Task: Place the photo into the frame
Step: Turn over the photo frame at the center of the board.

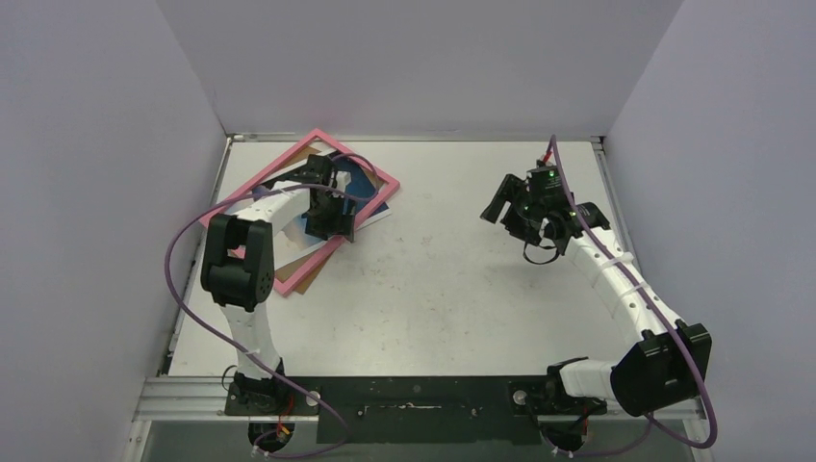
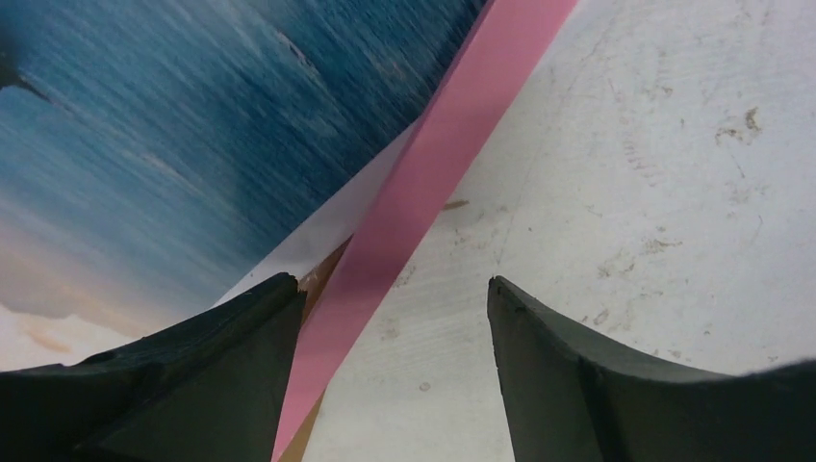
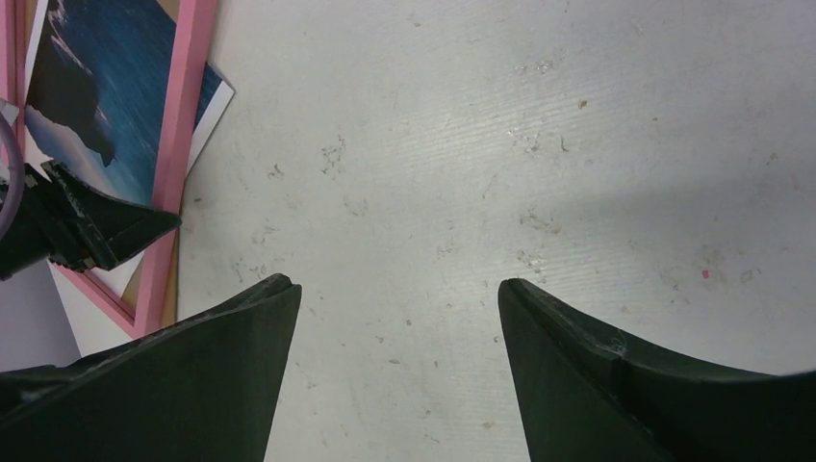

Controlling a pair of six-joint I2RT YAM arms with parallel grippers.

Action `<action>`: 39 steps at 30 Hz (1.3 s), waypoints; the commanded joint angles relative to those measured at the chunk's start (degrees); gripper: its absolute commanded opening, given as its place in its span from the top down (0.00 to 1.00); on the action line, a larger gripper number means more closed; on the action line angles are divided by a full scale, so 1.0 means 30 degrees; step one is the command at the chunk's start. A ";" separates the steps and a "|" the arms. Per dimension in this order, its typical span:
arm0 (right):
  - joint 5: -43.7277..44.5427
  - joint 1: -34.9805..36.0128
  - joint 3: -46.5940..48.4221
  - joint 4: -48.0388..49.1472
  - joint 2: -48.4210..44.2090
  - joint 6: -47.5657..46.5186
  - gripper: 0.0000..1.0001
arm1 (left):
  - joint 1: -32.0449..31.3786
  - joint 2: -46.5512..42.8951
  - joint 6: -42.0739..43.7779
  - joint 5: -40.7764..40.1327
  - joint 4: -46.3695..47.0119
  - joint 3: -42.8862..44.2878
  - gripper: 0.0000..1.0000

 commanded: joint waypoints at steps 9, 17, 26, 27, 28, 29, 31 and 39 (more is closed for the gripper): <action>0.0052 0.0249 -0.0228 0.0001 0.0302 -0.0370 0.24 | 0.0002 0.2488 0.0816 -0.0331 0.0222 0.2816 0.54; 0.0057 0.0263 -0.0636 0.0306 0.0399 -0.0166 0.24 | -0.0163 0.3462 0.0973 -0.0225 -0.0301 0.3812 0.58; 0.0201 0.0252 -0.0614 0.0194 0.0273 -0.0299 0.24 | -0.0423 0.3601 0.1509 -0.1130 -0.0740 0.4003 0.73; 0.0203 0.0253 -0.0594 0.0166 0.0276 -0.0297 0.24 | -0.0452 0.3503 0.1588 -0.1313 -0.0868 0.4198 0.79; 0.0207 0.0267 -0.0598 0.0163 0.0273 -0.0314 0.24 | -0.0474 0.3319 0.1682 -0.1520 -0.1049 0.4346 0.86; 0.0197 0.0247 -0.0566 0.0162 0.0272 -0.0331 0.24 | -0.0502 0.3164 0.1797 -0.1733 -0.1233 0.4544 0.92; 0.0225 0.0248 -0.0519 0.0133 0.0245 -0.0345 0.24 | -0.0561 0.2682 0.1922 -0.2022 -0.1666 0.4926 1.00; 0.0181 0.0248 -0.0550 0.0162 0.0156 -0.0156 0.24 | -0.0570 0.0542 0.2191 -0.1916 -0.3538 0.6532 1.00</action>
